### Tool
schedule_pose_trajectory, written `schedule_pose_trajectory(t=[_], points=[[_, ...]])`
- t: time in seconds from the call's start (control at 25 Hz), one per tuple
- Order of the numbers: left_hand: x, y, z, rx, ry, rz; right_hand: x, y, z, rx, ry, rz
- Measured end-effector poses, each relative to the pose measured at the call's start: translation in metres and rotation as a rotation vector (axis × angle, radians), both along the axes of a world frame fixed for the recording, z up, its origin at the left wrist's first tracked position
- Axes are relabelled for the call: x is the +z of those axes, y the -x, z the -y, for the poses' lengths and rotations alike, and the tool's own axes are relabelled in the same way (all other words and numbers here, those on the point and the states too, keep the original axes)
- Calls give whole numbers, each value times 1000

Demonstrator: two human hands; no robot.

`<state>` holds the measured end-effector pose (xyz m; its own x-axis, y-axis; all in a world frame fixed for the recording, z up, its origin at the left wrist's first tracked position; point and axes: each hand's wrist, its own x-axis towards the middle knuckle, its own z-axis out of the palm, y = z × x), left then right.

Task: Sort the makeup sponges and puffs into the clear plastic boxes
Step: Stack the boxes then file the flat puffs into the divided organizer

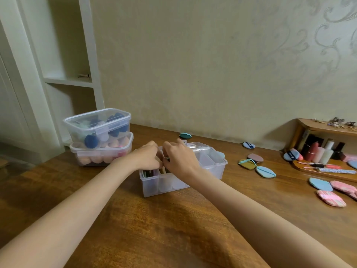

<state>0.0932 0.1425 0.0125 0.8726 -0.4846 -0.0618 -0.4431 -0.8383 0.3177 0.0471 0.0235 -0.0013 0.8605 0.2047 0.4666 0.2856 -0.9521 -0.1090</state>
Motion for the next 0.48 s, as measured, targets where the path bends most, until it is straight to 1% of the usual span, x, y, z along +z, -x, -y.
schedule_pose_trajectory(t=[0.12, 0.24, 0.36, 0.48], points=[[-4, 0, 7, 25, -89, 4, -4, -3, 2, 6, 108, -21], [-1, 2, 11, 36, -143, 2, -3, -6, 6, -9, 157, -171], [-2, 1, 11, 33, -120, -3, 1, -2, 11, 14, 59, -364], [0, -3, 7, 22, -92, -16, 4, -3, 18, 27, -22, -405]])
